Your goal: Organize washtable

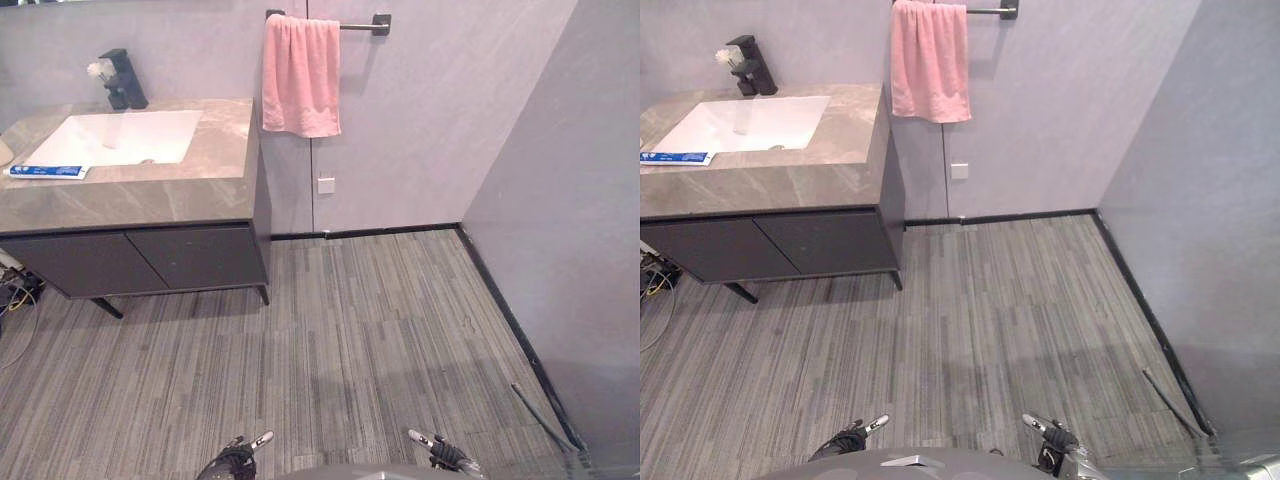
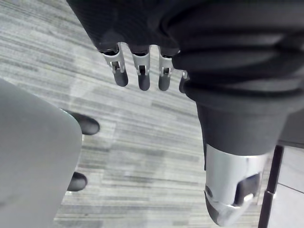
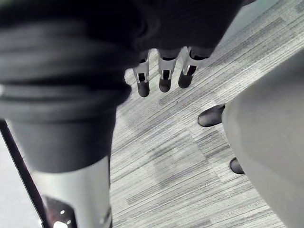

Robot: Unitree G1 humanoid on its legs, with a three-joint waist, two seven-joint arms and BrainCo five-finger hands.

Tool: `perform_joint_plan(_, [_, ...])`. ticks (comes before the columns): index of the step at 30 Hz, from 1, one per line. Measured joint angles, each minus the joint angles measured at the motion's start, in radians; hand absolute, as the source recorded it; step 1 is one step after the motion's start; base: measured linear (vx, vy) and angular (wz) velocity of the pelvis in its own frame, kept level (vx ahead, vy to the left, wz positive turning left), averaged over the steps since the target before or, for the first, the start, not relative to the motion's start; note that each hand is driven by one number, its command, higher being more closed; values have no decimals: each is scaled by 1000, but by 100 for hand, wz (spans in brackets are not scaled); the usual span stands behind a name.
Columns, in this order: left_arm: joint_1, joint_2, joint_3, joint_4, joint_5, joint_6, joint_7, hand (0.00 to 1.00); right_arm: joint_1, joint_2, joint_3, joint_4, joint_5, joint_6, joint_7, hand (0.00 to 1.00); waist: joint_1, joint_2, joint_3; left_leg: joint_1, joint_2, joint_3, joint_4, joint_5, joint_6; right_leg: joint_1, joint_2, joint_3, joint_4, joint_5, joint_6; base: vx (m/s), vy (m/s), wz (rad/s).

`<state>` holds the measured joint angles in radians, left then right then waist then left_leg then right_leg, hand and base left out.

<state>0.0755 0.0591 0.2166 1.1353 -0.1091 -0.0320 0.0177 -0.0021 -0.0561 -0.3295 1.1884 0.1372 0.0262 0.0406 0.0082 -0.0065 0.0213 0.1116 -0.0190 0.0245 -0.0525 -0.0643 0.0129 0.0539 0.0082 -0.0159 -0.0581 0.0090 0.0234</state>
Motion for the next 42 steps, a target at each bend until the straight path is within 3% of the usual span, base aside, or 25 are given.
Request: perform_joint_plan(42, [0, 5, 1, 3, 12, -5, 9, 0, 6, 5, 3, 2, 1, -3, 1, 0, -1, -14, -9, -1, -1, -7, 1, 0, 0, 2, -2, -12, 0, 0, 0, 0, 0, 0])
